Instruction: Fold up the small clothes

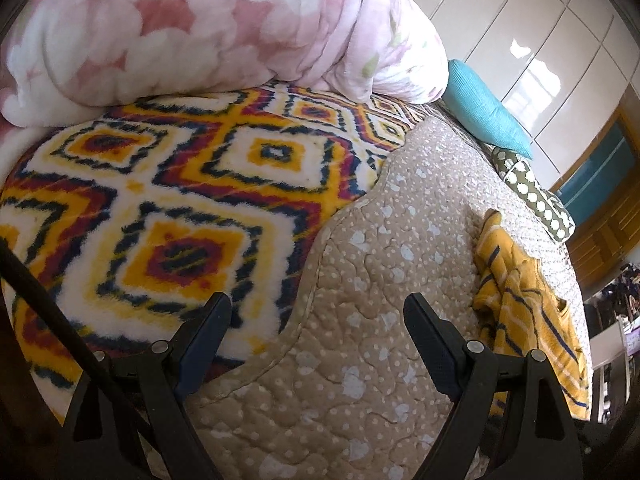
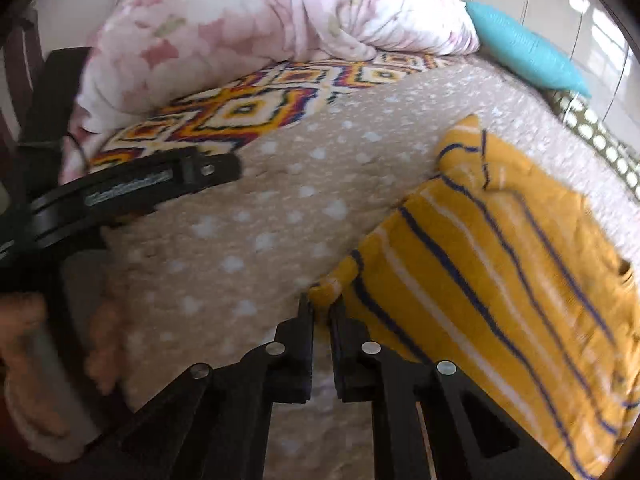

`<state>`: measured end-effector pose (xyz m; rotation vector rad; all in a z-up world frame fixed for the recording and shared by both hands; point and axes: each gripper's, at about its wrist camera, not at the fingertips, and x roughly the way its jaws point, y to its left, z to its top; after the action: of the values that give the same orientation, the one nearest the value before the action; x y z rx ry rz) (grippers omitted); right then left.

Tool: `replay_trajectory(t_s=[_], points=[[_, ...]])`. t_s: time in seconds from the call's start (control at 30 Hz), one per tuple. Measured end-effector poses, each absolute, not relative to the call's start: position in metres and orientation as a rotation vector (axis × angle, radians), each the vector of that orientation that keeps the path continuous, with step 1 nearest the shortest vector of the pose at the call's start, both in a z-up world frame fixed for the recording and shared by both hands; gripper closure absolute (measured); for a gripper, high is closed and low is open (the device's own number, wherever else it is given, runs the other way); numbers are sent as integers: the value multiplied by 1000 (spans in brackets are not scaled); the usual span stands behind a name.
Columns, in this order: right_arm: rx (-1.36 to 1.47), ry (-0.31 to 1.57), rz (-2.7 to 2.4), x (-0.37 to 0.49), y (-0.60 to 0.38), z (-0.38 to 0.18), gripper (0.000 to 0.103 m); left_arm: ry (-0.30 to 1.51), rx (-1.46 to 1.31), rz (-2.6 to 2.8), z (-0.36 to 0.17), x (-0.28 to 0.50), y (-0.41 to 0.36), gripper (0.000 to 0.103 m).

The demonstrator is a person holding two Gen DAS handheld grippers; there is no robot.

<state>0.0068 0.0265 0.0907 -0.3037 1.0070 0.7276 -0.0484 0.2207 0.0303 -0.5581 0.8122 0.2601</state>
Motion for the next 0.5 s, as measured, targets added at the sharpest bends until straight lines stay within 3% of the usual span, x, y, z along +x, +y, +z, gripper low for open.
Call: replay_trajectory(t_s=[0.07, 0.23, 0.5], points=[[-235, 1082, 792, 5, 27, 79, 99, 813, -549, 261, 30, -48, 219, 16], [-267, 1007, 785, -19, 26, 92, 94, 815, -548, 264, 30, -48, 218, 16], [-254, 837, 446, -8, -55, 125, 92, 818, -506, 260, 31, -48, 212, 16]])
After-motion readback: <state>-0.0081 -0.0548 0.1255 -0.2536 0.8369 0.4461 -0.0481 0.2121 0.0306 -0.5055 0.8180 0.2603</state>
